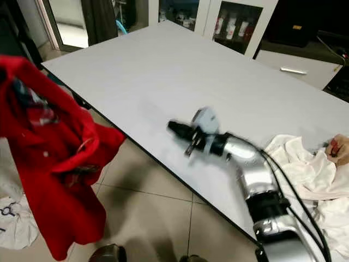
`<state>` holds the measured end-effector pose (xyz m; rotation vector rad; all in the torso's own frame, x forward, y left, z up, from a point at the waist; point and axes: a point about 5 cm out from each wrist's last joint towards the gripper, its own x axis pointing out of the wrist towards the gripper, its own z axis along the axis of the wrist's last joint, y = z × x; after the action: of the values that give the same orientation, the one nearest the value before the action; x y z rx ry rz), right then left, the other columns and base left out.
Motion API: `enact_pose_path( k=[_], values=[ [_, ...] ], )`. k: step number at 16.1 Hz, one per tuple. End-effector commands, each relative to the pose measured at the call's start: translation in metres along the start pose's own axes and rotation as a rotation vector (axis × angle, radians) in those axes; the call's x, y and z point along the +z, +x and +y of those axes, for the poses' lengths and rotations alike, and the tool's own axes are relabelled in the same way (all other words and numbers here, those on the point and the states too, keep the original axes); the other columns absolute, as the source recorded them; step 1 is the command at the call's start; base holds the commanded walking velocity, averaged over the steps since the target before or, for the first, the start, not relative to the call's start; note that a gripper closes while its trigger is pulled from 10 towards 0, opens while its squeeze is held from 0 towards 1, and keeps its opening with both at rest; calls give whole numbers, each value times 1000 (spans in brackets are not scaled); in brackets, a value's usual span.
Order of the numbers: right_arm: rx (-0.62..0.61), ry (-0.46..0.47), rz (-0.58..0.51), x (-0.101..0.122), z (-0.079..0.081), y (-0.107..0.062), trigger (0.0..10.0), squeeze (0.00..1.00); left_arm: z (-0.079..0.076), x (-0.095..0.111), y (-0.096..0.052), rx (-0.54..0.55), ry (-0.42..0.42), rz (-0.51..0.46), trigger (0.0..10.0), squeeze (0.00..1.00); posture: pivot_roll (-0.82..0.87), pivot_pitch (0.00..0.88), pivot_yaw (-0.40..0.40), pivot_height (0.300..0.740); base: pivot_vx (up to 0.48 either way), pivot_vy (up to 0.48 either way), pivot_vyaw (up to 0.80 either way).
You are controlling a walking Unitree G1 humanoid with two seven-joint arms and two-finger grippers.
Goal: Hang hanger
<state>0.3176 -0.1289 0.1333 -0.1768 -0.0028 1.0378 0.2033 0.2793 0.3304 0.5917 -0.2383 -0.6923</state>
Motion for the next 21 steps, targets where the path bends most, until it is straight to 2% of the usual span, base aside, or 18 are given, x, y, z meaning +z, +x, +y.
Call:
enact_pose_path(
  k=[1,4,8,12,15,17,19,20,21],
  values=[
    [-7,-15,0,2,4,11,10000,0,3,7,5,-37,25,-29,10000,0,135,52,-36,740,0,0,0],
    [-45,-16,-18,9,9,34,10000,0,12,10,12,-50,37,-63,10000,0,135,45,-29,740,0,0,0],
    [-5,3,-49,15,22,50,10000,0,34,30,14,-55,75,-130,10000,0,141,39,-15,740,0,0,0],
    [97,29,-126,29,36,52,10000,0,58,48,16,-43,105,-198,10000,0,146,35,0,740,0,0,0],
    [161,52,-199,45,46,57,10000,0,73,53,22,-32,119,-227,10000,0,141,31,8,740,0,0,0],
    [187,67,-243,55,50,58,10000,0,80,55,25,-30,116,-245,10000,0,140,31,17,740,0,0,0],
    [200,78,-354,80,51,59,10000,0,83,52,30,-47,110,-248,10000,0,138,31,21,740,0,0,0],
    [209,73,-370,85,52,59,10000,0,83,50,32,-51,106,-250,10000,0,137,31,22,740,0,0,0],
    [257,27,-381,94,56,62,10000,0,79,42,40,-74,86,-250,10000,0,134,31,21,740,0,0,0]
  ],
)
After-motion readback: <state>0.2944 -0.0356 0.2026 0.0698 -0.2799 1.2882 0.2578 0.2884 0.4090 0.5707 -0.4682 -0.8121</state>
